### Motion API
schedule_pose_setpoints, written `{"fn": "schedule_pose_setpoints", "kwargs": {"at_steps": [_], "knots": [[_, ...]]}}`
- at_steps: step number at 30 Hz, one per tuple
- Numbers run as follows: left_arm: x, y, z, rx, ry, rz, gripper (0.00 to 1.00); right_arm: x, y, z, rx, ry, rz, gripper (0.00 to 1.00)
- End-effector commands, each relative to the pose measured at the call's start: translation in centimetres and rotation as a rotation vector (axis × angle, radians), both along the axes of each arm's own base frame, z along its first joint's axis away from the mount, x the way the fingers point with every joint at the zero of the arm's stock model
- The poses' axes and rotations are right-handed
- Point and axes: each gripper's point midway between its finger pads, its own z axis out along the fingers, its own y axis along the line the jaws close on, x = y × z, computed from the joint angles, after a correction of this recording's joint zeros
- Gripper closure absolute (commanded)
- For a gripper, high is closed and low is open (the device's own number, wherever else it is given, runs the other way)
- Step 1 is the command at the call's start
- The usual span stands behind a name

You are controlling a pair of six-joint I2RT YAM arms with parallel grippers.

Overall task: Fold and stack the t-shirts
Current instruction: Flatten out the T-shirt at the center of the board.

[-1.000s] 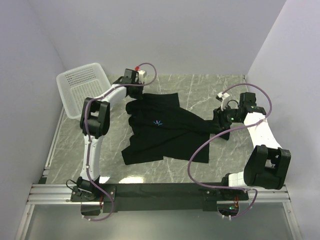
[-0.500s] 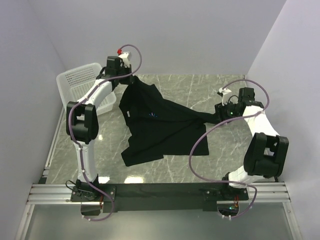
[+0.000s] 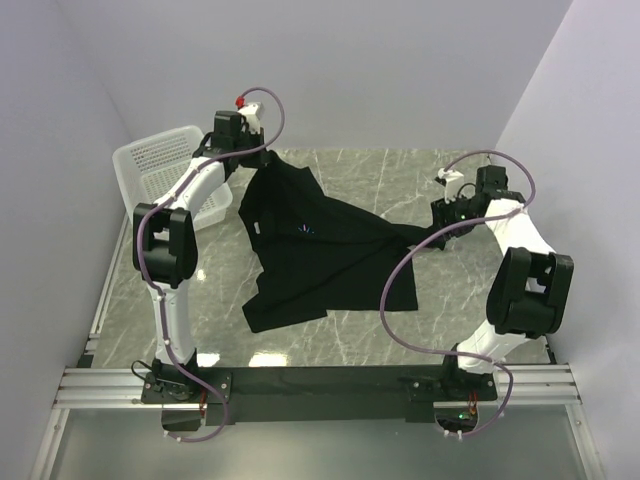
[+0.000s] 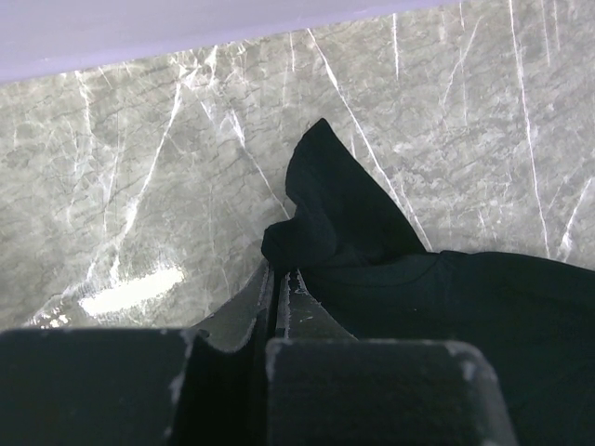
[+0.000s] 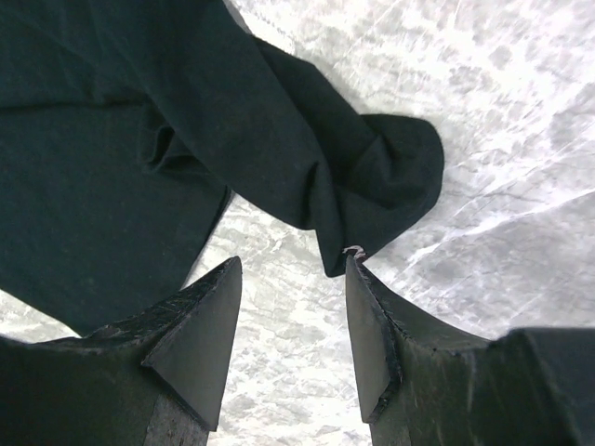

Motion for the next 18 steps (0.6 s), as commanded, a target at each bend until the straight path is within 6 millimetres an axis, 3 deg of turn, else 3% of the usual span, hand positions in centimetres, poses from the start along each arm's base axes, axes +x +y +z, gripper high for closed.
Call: {"fn": "schedule_pose_setpoints", "kwargs": {"at_steps": [1, 6, 11, 13, 16, 18], "knots": [[-0.1, 0.0, 2.4, -0.008, -0.057, -0.013, 1.00, 0.5, 0.3, -0.4, 0.000, 0.015, -0.006, 0.44], [-0.3, 0.0, 2.9, -0.011, -0.065, -0.013, 1.00, 2.5, 1.2, -1.3, -0.027, 0.025, -0.013, 0.44], [-0.2, 0.5, 4.3, -0.010, -0.095, 0.016, 1.00, 5.0, 0.1, -2.7, -0.081, 0.052, -0.070, 0.47], [-0.2, 0.6, 5.7, -0.017, -0.131, 0.027, 1.00, 5.3, 0.1, -3.1, -0.083, 0.059, -0.068, 0.49], [-0.1, 0.9, 7.4, -0.021, -0.173, 0.047, 1.00, 5.7, 0.2, -3.4, -0.088, 0.069, -0.067, 0.57], [-0.1, 1.1, 8.3, -0.023, -0.194, 0.056, 1.00, 5.9, 0.3, -3.2, -0.076, 0.068, -0.069, 0.72]]}}
